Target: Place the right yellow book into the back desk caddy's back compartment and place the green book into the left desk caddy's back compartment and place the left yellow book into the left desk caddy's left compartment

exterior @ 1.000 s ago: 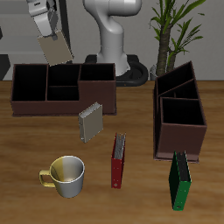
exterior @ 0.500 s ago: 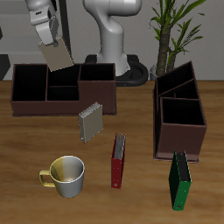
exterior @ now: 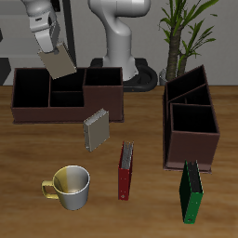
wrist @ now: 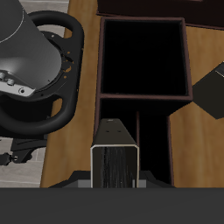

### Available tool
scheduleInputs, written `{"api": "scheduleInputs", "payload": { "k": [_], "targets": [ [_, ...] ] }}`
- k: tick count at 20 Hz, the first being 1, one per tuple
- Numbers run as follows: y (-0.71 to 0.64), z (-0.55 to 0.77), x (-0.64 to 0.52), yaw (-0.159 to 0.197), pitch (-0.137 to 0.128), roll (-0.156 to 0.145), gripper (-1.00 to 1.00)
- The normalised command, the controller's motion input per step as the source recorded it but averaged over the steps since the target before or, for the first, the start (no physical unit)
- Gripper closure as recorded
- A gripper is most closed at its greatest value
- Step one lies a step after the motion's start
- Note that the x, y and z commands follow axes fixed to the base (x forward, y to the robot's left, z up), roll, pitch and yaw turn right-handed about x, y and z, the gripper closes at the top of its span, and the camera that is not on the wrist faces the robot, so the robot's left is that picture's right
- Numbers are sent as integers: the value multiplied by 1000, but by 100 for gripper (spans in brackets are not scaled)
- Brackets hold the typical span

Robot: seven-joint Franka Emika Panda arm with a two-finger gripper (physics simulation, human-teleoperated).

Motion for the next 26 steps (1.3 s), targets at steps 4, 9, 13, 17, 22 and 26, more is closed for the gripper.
{"api": "scheduleInputs", "payload": {
  "k": [4, 9, 13, 17, 22, 26],
  "targets": [
    [-68, 160, 70, -17, -41, -15, 100],
    [208, 97, 33, 15, -11, 45, 100],
    [114, 47, 89, 14, 7, 17, 100],
    [-43, -118, 45, -14, 28, -8, 100],
    [-6, -198, 5, -7, 38, -3, 100],
    [56, -172, 13, -4, 35, 6, 100]
  ]
}}
